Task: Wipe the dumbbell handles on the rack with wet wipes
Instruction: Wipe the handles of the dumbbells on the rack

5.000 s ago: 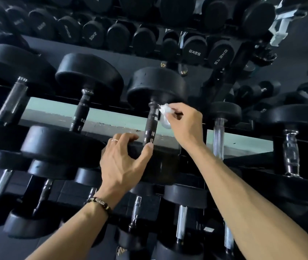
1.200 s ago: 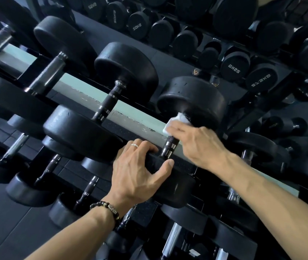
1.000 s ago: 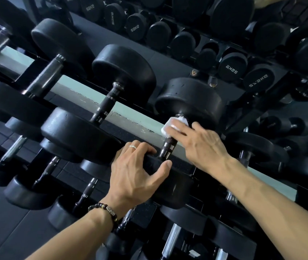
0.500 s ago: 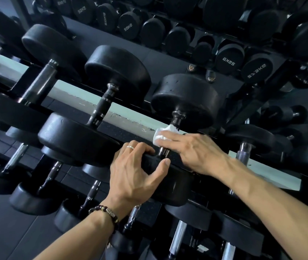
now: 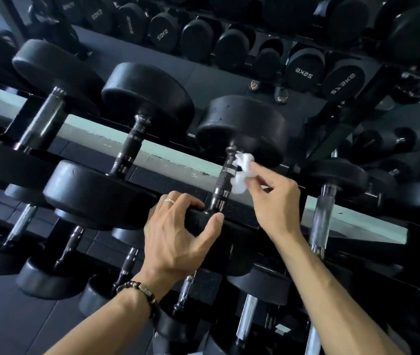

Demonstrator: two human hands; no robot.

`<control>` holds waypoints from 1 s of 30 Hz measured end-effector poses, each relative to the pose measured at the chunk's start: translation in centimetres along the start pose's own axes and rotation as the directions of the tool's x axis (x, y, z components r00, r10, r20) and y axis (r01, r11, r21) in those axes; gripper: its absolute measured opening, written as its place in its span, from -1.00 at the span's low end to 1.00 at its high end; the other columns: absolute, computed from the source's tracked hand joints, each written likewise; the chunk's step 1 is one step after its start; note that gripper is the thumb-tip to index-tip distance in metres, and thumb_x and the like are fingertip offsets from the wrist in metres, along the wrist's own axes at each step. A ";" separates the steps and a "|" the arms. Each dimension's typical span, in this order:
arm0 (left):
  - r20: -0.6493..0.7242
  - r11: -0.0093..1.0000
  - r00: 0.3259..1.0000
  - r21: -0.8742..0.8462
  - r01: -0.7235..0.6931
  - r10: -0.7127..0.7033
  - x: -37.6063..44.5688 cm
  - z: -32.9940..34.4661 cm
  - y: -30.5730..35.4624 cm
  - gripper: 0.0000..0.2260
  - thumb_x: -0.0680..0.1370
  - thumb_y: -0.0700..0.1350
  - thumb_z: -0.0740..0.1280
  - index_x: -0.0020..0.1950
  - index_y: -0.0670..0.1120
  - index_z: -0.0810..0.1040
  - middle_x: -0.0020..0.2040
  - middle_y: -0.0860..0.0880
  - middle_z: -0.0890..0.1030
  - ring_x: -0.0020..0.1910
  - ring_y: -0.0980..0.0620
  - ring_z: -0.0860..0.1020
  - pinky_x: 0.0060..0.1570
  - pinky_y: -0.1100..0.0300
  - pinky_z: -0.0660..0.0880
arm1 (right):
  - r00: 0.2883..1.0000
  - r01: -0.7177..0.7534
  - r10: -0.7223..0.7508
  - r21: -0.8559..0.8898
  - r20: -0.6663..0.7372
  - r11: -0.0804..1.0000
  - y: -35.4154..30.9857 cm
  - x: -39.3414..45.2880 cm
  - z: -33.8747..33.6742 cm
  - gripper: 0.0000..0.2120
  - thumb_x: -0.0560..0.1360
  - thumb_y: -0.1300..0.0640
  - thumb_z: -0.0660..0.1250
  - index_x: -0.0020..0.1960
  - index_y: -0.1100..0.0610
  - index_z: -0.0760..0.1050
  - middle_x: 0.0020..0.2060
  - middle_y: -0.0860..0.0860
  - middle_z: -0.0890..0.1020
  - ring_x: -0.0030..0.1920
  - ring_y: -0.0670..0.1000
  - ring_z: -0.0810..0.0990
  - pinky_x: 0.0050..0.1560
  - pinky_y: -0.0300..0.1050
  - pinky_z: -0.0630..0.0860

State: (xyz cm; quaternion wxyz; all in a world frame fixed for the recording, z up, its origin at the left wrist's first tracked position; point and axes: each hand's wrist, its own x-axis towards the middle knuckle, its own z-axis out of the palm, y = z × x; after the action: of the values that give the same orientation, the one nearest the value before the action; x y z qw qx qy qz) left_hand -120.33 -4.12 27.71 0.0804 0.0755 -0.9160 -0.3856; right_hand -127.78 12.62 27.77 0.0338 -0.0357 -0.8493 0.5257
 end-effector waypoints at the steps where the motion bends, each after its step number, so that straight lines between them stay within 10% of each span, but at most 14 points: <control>1: 0.002 1.000 1.000 0.002 -0.001 0.001 0.0 0.0 0.0 -0.58 0.43 0.34 0.22 -0.09 0.00 0.56 -0.15 0.16 0.50 -0.09 0.13 0.46 -0.04 0.15 0.38 | 0.997 -0.076 0.077 0.034 -0.020 0.997 -0.2 0.6 0.5 -0.69 0.53 0.20 0.45 0.27 0.08 0.61 0.02 -0.23 0.64 -0.02 -0.27 0.62 0.10 -0.42 0.50; 7: 0.008 1.000 1.000 -0.008 0.004 -0.004 0.0 -0.1 0.1 -0.58 0.42 0.34 0.21 -0.10 0.01 0.56 -0.14 0.16 0.50 -0.09 0.11 0.48 -0.03 0.09 0.44 | 0.938 -0.336 0.346 0.198 -0.019 0.921 0.1 3.1 3.6 -0.90 0.49 0.08 0.49 -0.02 0.07 0.72 -0.22 -0.03 0.72 -0.15 0.01 0.72 0.05 0.10 0.66; 13: -0.002 1.000 1.000 -0.003 0.009 -0.009 0.0 0.0 -0.1 -0.58 0.42 0.34 0.21 -0.10 0.01 0.55 -0.14 0.15 0.50 -0.09 0.10 0.48 -0.05 0.10 0.43 | 0.926 -0.262 0.279 -0.099 0.254 0.960 -0.2 0.2 0.8 -0.88 0.52 0.06 0.47 -0.02 0.07 0.73 -0.25 -0.01 0.72 -0.20 -0.07 0.67 -0.15 -0.23 0.54; 18: 0.005 1.000 1.000 0.018 0.015 -0.015 0.0 0.0 0.0 -0.57 0.42 0.35 0.20 -0.11 0.01 0.55 -0.13 0.16 0.49 -0.08 0.11 0.47 -0.04 0.12 0.42 | 0.929 -0.365 0.362 0.029 0.077 0.931 -0.7 4.1 2.7 -0.73 0.52 0.11 0.45 -0.36 0.01 0.67 -0.29 0.12 0.71 -0.14 0.18 0.72 0.03 0.20 0.64; 24: 0.005 1.000 1.000 0.008 0.019 -0.019 0.1 0.0 0.0 -0.58 0.42 0.35 0.20 -0.11 0.02 0.55 -0.13 0.15 0.50 -0.08 0.10 0.48 -0.04 0.07 0.45 | 0.865 -0.222 0.310 -0.255 0.394 0.941 -0.2 0.4 0.3 -0.77 0.57 0.05 0.40 -0.13 0.17 0.72 -0.30 0.05 0.69 -0.29 0.01 0.60 -0.17 -0.10 0.52; 30: 0.017 1.000 0.999 0.005 0.028 -0.028 0.1 -0.1 0.3 -0.57 0.41 0.35 0.20 -0.10 0.01 0.56 -0.12 0.15 0.50 -0.06 0.09 0.48 -0.05 0.11 0.42 | 0.937 -0.310 0.311 -0.034 0.161 0.950 0.2 3.4 2.0 -0.71 0.59 0.07 0.38 -0.15 0.27 0.68 -0.30 0.18 0.67 -0.31 0.05 0.61 -0.18 -0.14 0.56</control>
State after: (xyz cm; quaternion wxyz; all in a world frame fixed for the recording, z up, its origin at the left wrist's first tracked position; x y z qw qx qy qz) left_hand -120.41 -4.02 27.98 0.0669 0.0854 -0.9165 -0.3851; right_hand -131.33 11.21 26.76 -0.1196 -0.1260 -0.8350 0.5221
